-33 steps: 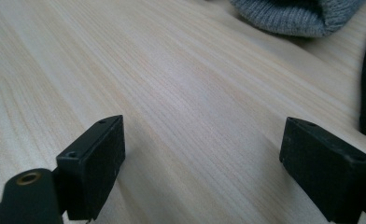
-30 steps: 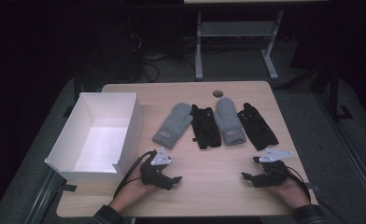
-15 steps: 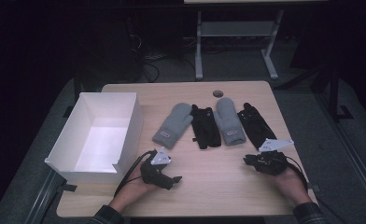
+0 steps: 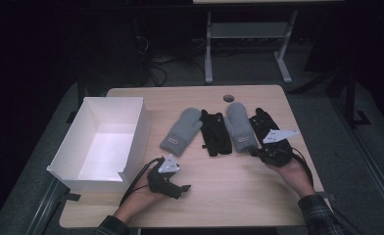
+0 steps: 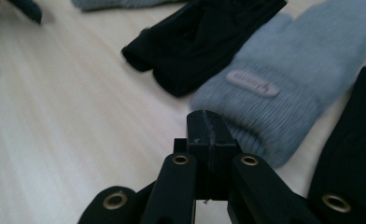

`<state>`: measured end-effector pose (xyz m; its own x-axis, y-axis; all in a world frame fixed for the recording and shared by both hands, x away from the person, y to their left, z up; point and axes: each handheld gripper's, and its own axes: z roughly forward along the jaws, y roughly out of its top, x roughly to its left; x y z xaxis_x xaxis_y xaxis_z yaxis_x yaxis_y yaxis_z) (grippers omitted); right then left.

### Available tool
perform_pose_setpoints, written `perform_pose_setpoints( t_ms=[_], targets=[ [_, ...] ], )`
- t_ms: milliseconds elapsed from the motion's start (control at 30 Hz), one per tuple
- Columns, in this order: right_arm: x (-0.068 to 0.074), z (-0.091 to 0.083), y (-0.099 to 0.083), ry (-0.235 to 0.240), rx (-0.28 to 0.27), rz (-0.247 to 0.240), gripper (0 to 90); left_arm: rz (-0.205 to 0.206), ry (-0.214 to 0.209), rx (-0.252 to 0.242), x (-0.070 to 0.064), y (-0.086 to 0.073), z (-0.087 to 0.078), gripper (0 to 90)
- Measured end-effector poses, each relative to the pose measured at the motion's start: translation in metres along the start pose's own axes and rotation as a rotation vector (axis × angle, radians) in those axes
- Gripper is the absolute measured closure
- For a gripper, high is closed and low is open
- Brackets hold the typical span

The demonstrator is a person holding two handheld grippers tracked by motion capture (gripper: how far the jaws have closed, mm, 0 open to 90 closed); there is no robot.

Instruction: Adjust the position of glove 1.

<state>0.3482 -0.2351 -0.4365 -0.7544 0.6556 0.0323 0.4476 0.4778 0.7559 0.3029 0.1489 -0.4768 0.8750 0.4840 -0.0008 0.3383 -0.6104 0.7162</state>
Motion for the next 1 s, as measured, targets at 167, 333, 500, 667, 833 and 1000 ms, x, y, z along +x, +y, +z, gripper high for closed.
perform_pose_setpoints(
  t_ms=[167, 333, 500, 667, 833, 1000],
  targets=[
    [-0.012, 0.003, 0.012, -0.002, -0.020, 0.011, 90.0, 0.001, 0.001, 0.001, 0.000, 0.000, 0.000, 12.7],
    [-0.028, 0.011, 0.025, -0.016, -0.036, 0.030, 90.0, -0.001, 0.002, 0.002, 0.000, 0.000, 0.000, 12.7],
    [-0.037, 0.021, 0.032, -0.025, -0.031, 0.039, 90.0, -0.002, 0.001, 0.001, 0.000, 0.000, 0.000, 12.7],
    [-0.044, 0.032, 0.037, -0.027, -0.035, 0.048, 90.0, -0.002, 0.001, 0.001, 0.000, 0.000, 0.000, 12.7],
    [-0.046, 0.043, 0.036, -0.026, 0.004, 0.048, 90.0, -0.004, 0.002, 0.001, 0.000, 0.000, 0.000, 12.7],
    [-0.047, 0.052, 0.029, -0.025, 0.045, 0.049, 90.0, -0.007, 0.003, 0.001, 0.000, 0.000, 0.000, 12.7]
  ],
)
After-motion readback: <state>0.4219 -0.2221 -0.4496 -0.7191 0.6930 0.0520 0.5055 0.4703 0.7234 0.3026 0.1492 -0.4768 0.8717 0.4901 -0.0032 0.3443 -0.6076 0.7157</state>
